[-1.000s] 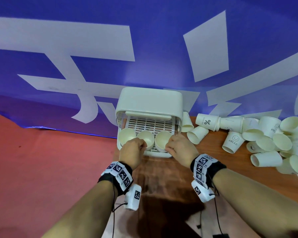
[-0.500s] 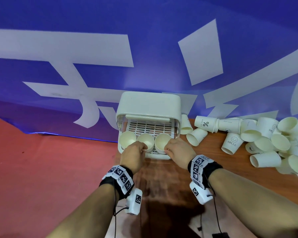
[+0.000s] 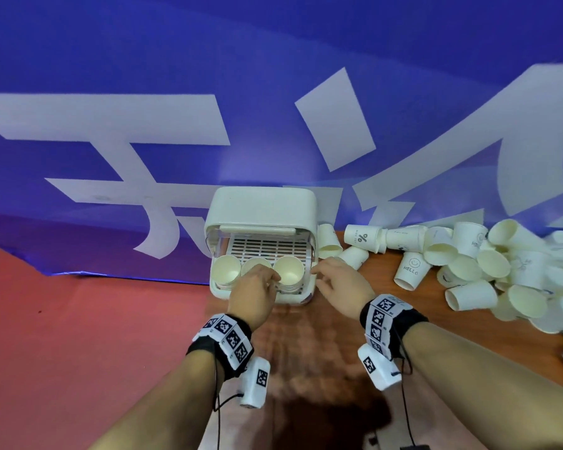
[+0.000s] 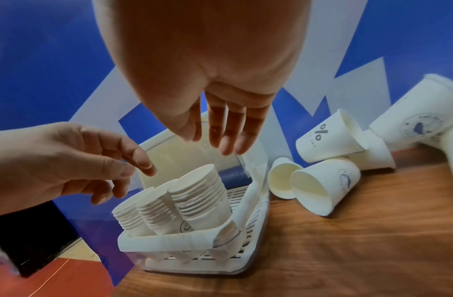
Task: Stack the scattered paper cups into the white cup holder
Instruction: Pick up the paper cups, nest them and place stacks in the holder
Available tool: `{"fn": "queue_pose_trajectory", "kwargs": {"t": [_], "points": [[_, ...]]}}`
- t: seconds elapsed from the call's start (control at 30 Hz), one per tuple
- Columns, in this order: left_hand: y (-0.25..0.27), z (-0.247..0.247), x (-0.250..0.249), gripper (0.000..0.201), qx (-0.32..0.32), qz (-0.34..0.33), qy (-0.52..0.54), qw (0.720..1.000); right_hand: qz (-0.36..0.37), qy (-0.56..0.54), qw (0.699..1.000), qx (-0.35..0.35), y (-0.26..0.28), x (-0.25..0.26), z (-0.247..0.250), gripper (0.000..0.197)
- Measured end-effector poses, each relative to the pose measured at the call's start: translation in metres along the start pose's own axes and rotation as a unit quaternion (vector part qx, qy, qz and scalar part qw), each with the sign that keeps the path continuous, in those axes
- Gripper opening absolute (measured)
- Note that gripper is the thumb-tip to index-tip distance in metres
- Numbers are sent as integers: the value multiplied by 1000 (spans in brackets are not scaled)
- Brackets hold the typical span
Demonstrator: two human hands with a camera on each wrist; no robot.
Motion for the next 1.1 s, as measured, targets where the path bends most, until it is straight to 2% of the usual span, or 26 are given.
{"fn": "queue_pose_trajectory", "kwargs": {"t": [0.3,0.5,0.6,0.67,0.83,1.0,1.1], "points": [[7,-49,-70,19,38,0,43,998,-43,1,998,-35,44,-58,53,26],[3,-87,-102,20,69,10,62,996,-105,-55,992,-49,56,-103,84,26],[0,-107,-107,19,93,37,67,993,-197,-148,967,-58,53,-134,87,26],[-3,-119,-110,19,93,46,71,992,-227,-189,954,-54,46,-147,85,27],[-16,-148,-109,21,98,95,118,984,-227,-179,957,-31,23,-159,86,42],[-30,-179,-89,27,105,183,205,956,-261,-247,932,-49,-8,-175,80,48],[-38,-189,-89,36,118,215,252,936,-293,-309,903,-67,-25,-182,77,49]]}}
Point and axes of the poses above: each hand's wrist, its own y-axis away from the middle knuckle, its own z-axis out of the back of the hand, x = y × z, the point moved 7 cm from there along -y, towards the middle knuckle, and after that the axes turned 8 degrees about -x, right-handed, at the moved point
